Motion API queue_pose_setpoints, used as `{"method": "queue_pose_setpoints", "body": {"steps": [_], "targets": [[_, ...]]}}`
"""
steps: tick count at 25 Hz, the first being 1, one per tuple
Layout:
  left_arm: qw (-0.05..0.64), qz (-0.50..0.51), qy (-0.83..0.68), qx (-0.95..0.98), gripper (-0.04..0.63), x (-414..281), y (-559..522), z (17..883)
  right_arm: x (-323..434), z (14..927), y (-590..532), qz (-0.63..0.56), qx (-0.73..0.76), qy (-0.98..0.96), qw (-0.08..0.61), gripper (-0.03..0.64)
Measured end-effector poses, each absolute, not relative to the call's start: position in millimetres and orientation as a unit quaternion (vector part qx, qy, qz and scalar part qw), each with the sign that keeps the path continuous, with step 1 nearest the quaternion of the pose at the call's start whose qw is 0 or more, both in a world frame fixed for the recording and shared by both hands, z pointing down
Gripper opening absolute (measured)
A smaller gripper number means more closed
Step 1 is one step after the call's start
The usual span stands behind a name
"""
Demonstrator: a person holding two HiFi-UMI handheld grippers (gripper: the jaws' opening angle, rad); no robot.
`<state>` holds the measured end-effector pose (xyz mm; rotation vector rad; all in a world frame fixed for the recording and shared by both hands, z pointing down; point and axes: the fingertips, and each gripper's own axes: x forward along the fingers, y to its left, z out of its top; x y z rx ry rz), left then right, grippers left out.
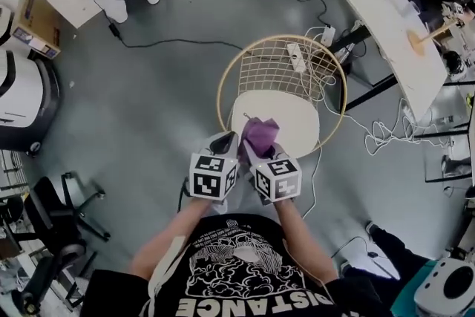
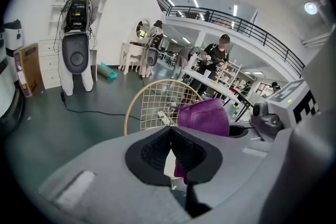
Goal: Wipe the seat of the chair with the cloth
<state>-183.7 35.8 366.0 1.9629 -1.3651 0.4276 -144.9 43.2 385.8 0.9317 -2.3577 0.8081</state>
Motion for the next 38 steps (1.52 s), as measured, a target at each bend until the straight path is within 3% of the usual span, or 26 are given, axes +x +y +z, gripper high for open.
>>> {"method": "queue_pose_setpoints", "body": {"steps": [12,22,31,38], "targets": [[0.417,0.202,-0.592,0.659,0.000,-184,-24,441,-168,502,-32,0.391,0.183,-0.855,0.287,0.057],[0.453,0.216,-0.614,0.609,0.000,-197,-33,494,-202,617,-70,0.419,0.146,-0.840,0.311,0.057],[0.455,0.237,-0.613,0.602,0.000,-209,-34,510,-215,642,-85,0.454,0.153,-0.824,0.302,0.058],[0.458,0.249,-0.598,0.609,0.000,-184,-50,526,-182,651,-120,0.496,0.192,-0.803,0.271,0.058]]}}
